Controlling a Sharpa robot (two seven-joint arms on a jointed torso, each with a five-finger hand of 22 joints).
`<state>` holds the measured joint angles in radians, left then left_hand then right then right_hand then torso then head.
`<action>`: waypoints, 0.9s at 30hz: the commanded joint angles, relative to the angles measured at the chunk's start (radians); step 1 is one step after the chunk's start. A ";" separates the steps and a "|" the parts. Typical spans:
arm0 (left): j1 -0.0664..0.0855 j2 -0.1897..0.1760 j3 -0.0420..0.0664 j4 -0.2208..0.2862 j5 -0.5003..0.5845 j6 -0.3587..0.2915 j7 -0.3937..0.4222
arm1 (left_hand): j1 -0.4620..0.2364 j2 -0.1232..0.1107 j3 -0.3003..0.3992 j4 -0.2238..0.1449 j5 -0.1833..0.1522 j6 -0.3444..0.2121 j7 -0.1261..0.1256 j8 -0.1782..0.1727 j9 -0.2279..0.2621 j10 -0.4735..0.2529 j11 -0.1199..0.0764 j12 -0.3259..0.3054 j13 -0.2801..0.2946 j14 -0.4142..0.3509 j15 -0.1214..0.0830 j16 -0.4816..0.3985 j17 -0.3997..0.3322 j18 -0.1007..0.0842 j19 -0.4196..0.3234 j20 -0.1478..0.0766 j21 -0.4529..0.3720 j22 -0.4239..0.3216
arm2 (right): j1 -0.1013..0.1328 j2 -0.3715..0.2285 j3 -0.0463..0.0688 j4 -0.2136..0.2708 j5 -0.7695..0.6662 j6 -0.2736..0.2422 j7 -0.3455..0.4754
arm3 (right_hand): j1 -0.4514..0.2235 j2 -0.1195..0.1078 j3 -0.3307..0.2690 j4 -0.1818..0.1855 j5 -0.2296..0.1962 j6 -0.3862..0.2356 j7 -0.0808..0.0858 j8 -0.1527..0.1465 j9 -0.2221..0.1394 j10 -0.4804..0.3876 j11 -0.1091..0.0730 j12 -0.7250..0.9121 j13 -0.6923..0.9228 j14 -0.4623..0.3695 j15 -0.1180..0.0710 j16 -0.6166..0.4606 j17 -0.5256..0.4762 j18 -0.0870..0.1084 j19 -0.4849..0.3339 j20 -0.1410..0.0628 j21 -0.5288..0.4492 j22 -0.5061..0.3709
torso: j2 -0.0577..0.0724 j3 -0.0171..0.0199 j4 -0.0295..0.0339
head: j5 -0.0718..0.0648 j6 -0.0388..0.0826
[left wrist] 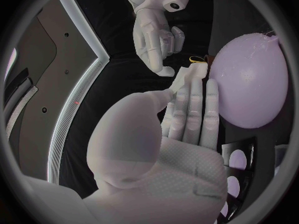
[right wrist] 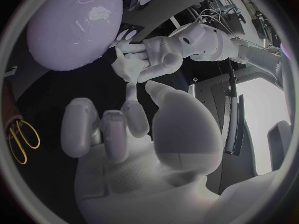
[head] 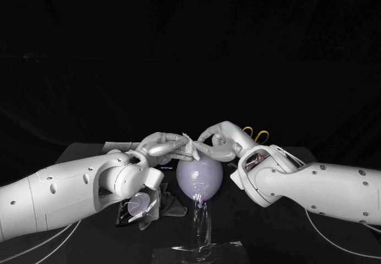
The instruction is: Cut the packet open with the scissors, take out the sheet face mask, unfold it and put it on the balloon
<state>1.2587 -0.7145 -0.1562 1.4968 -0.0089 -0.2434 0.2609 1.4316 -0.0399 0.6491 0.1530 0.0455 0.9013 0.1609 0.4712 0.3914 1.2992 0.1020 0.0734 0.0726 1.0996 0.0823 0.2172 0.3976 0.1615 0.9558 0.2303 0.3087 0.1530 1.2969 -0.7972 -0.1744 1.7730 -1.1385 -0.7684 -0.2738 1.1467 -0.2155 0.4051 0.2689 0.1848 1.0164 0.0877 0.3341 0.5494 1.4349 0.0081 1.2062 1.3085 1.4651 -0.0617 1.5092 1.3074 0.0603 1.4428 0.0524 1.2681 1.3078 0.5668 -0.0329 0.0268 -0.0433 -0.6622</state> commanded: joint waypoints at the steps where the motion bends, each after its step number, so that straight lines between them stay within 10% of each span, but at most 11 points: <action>1: 0.001 0.003 0.002 0.004 -0.005 -0.001 0.004 | -0.005 -0.006 0.010 -0.002 0.003 -0.005 0.001 0.031 0.165 0.005 0.001 0.005 0.001 -0.008 -0.002 0.005 0.002 0.016 -0.007 -0.002 0.004 0.001 | -0.001 0.010 0.001 -0.004 -0.051 0.071 -0.023 | -0.010 0.001 -0.009 0.002 -0.009 -0.009 0.001 -0.005 -0.002 -0.009 0.003 -0.007 0.019 0.082 0.009 -0.006 0.166 0.002 -0.007 0.003 -0.009 0.178 | -0.001 -0.0001 0.0008 | -0.001 -0.002; 27: 0.001 0.003 0.002 0.013 -0.001 0.013 0.010 | -0.007 -0.007 0.013 -0.003 0.003 -0.008 0.001 0.034 0.169 0.004 0.002 0.005 0.002 -0.009 -0.002 0.006 0.003 0.016 -0.009 -0.002 0.006 0.003 | -0.004 0.051 0.000 -0.046 -0.101 0.125 -0.113 | 0.005 -0.009 -0.042 0.003 -0.042 0.002 -0.002 -0.005 -0.003 -0.014 0.001 -0.016 0.016 0.081 0.009 -0.008 0.164 0.005 -0.012 0.005 -0.020 0.176 | 0.000 0.0003 -0.0002 | 0.000 -0.005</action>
<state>1.2571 -0.7144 -0.1576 1.5045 -0.0096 -0.2499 0.2510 1.4248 -0.0467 0.6584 0.1490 0.0424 0.8957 0.1627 0.4880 0.3916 1.2989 0.1023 0.0727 0.0758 1.0952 0.0810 0.2169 0.3994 0.1609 0.9522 0.2269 0.3087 0.1542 1.2953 -0.7483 -0.1732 1.7262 -1.2086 -0.6752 -0.3586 1.1464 -0.2174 0.3670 0.2695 0.1451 1.0165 0.0873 0.3323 0.5442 1.4272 0.0072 1.1955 1.3073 1.4665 -0.0570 1.5008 1.3073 0.0602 1.4390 0.0561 1.2525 1.3074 0.5670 -0.0329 0.0268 -0.0429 -0.6672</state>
